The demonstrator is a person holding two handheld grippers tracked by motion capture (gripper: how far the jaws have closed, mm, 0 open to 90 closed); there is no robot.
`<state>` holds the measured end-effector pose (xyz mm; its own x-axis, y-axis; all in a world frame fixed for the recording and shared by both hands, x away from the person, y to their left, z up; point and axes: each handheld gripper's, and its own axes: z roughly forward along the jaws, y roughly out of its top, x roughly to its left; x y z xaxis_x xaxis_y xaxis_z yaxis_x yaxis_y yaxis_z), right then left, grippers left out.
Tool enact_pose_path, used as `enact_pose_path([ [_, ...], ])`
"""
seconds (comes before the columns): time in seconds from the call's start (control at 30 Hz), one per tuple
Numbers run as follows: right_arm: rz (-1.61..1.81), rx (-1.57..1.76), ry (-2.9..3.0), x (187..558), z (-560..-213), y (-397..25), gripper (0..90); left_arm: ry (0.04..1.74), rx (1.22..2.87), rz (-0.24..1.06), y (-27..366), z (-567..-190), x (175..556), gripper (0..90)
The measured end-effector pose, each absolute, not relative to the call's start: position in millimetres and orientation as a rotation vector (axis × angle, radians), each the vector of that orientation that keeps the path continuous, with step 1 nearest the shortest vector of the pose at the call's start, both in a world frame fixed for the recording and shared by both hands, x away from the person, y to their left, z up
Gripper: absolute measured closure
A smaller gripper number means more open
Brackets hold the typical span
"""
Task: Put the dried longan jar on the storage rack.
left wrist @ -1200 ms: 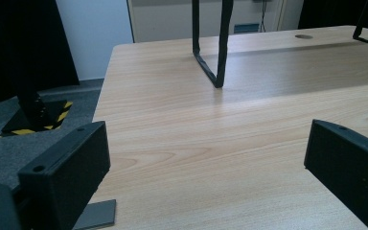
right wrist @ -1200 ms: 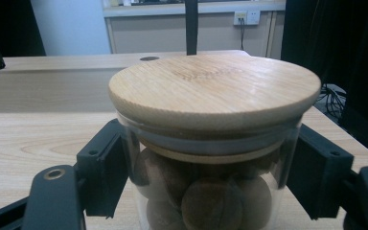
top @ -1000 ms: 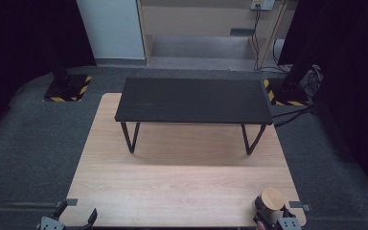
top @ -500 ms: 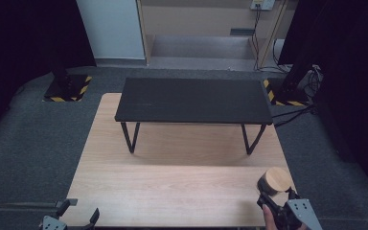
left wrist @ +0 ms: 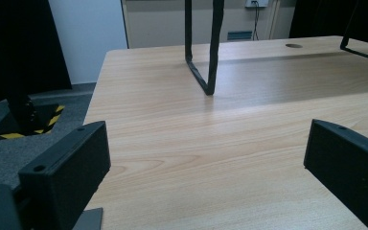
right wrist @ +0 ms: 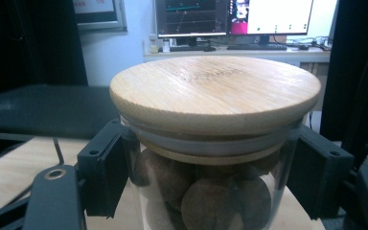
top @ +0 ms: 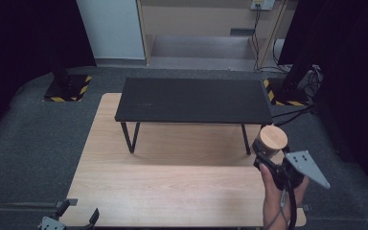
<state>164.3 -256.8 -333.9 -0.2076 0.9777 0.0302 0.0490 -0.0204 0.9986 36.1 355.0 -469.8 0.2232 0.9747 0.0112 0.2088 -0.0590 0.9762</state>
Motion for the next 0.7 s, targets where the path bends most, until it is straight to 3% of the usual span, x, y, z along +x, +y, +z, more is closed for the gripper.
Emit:
enact_pose_path([
  [0.37,1.331,1.112,1.427,235.5,-296.3,-247.7,25.5,1.173,1.488,0.95,353.7,-470.0,33.2,0.7],
  [0.7,1.3,1.155,1.468,284.3,-291.6,-241.2,25.6,1.179,1.486,0.951,354.7,-470.3,35.1,0.8],
])
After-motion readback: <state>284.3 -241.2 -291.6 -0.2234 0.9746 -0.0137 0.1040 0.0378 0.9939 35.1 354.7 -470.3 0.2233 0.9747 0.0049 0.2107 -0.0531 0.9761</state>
